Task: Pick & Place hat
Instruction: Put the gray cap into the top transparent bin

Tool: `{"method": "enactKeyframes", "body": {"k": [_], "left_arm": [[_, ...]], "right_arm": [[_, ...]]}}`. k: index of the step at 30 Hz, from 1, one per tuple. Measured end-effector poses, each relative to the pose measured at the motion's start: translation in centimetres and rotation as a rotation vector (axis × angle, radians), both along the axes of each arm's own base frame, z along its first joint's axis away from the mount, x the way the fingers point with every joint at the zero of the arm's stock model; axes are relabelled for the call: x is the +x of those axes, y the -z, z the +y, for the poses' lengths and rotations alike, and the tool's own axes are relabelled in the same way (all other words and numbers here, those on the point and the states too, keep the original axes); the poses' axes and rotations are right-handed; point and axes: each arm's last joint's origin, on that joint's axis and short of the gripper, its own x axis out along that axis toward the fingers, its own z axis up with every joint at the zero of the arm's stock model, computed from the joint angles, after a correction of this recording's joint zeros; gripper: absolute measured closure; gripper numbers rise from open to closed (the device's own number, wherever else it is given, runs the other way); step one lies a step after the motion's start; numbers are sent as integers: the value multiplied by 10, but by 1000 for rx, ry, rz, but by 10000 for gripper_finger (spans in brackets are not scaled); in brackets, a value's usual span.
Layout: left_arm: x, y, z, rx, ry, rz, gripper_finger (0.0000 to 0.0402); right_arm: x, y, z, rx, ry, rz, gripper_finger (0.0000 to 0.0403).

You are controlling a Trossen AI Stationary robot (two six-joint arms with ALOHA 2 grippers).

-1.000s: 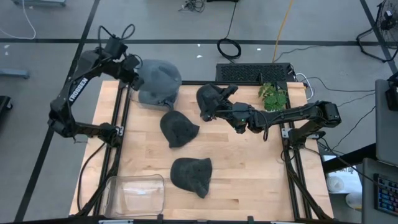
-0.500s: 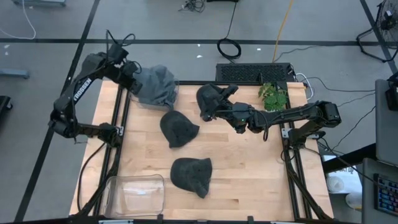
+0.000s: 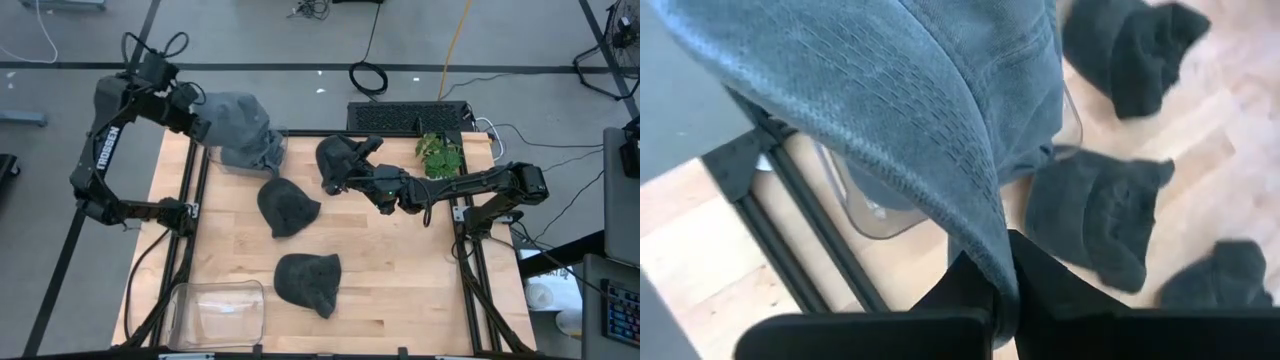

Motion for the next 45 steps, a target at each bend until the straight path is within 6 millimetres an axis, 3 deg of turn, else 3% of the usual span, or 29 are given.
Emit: {"method": "enactKeyframes", "body": {"k": [11,19,29,33,41,45], "left_arm": [[0,-44,-22,155,-97,-69,394],[15,-31,-21,14,46,-160,394],[21,-27,-20,14,25,-112,394],[31,-10,-19,-58,68,-82,394],[36,43,-8,-207,59,73,394],[38,64,5,-174,13,144,394]], "right_arm": [[0,0,0,-1,0,1,149],[0,1,0,-2,0,10,149],[0,1,0,-2,0,10,149],[0,1,0,-1,0,9,149],[0,1,0,0,0,8,149],[0,1,0,11,-3,-5,149]]}}
